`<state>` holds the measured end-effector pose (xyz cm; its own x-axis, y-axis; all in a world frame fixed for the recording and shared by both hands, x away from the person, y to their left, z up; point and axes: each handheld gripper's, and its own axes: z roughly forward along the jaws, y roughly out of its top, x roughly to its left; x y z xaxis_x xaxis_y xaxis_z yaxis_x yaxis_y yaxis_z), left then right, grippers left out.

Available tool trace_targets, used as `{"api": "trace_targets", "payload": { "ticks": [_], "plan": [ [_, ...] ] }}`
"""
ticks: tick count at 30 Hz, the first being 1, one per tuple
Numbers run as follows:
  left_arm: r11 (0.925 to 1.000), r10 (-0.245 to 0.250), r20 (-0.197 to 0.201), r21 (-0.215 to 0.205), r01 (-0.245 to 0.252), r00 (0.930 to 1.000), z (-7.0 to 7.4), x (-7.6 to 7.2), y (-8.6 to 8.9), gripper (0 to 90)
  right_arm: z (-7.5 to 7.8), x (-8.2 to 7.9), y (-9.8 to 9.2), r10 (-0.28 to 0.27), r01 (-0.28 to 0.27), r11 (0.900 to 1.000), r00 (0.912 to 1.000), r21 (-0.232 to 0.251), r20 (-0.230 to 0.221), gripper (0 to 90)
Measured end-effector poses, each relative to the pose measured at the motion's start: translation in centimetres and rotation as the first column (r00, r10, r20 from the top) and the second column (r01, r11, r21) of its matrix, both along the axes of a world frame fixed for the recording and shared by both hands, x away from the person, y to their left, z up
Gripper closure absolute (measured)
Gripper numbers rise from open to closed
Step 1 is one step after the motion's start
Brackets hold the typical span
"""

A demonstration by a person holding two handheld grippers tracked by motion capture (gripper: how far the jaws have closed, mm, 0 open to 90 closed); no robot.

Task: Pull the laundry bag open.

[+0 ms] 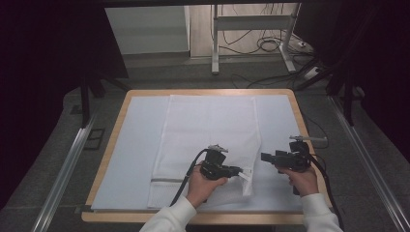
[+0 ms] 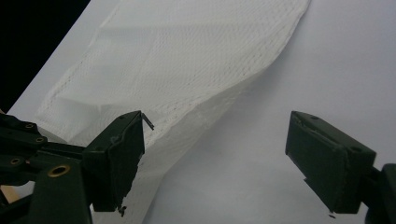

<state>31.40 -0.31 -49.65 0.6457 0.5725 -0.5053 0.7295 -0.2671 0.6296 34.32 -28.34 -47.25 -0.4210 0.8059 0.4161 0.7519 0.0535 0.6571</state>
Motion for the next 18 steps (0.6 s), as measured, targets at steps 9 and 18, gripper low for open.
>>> {"api": "trace_targets", "payload": {
  "ticks": [9,18],
  "plan": [
    [1.0000,-0.007,0.001,0.004,0.007,1.0000,-0.1,0.0,-0.2,86.4,-0.9,0.3,1.0,0.006,-0.006,1.000,0.9991,-0.009,-0.042,18.1],
    [1.0000,-0.005,0.002,0.005,0.005,1.0000,-0.1,-0.1,-0.4,86.4,-1.4,0.6,2.8,0.032,-0.033,0.999,0.9972,-0.025,-0.068,17.0]
  ]
}}
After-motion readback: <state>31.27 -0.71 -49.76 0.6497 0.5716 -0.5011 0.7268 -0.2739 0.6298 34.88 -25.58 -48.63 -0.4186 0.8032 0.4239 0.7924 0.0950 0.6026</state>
